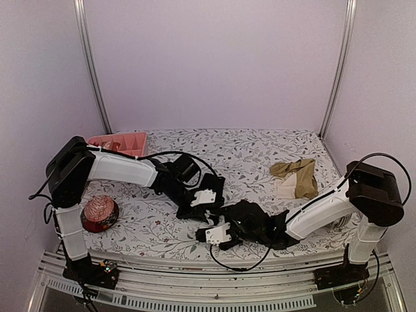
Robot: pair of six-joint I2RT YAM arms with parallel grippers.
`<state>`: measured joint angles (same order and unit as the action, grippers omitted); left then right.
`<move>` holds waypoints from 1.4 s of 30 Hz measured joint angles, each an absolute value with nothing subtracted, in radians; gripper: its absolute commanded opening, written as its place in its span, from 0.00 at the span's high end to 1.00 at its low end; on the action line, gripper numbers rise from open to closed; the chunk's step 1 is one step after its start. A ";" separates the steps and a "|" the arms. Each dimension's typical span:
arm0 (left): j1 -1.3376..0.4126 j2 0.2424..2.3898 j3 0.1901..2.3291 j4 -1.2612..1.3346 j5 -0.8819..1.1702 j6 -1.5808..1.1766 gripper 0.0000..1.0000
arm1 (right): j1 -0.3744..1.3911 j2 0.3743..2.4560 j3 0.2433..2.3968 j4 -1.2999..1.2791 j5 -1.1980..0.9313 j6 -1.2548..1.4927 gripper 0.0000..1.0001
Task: Roll the underwear
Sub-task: Roll the underwear at the center of the board.
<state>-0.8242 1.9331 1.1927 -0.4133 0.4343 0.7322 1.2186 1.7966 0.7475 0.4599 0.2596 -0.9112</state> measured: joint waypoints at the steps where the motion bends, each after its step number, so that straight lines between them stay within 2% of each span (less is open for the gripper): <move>1: -0.824 1.933 1.193 -0.413 0.435 0.732 0.84 | 1.214 1.815 0.761 0.465 0.260 -0.917 0.17; 6: -0.822 1.933 1.193 -0.410 0.438 0.731 0.84 | 1.202 1.885 0.808 0.491 0.262 -0.932 0.22; 12: -0.820 1.933 1.192 -0.406 0.442 0.730 0.84 | 1.189 1.909 0.828 0.505 0.269 -0.942 0.23; 20: -0.818 1.933 1.192 -0.411 0.445 0.733 0.84 | 1.156 1.938 0.846 0.509 0.266 -0.954 0.49; 25: -0.818 1.933 1.190 -0.411 0.452 0.736 0.84 | 1.150 1.953 0.861 0.492 0.245 -0.940 0.59; 28: -0.818 1.933 1.188 -0.413 0.456 0.736 0.80 | 1.149 1.953 0.863 0.479 0.226 -0.930 0.73; 30: -0.818 1.933 1.188 -0.416 0.457 0.736 0.75 | 1.149 1.954 0.864 0.471 0.221 -0.925 0.88; 32: -0.818 1.933 1.187 -0.415 0.458 0.736 0.67 | 1.149 1.958 0.865 0.464 0.213 -0.923 0.96; 37: -0.818 1.910 1.152 -0.405 0.456 0.727 0.24 | 1.145 1.971 0.881 0.439 0.196 -0.889 0.98; 42: -0.810 1.804 1.096 -0.389 0.438 0.733 0.04 | 1.139 1.970 0.901 0.403 0.153 -0.854 0.98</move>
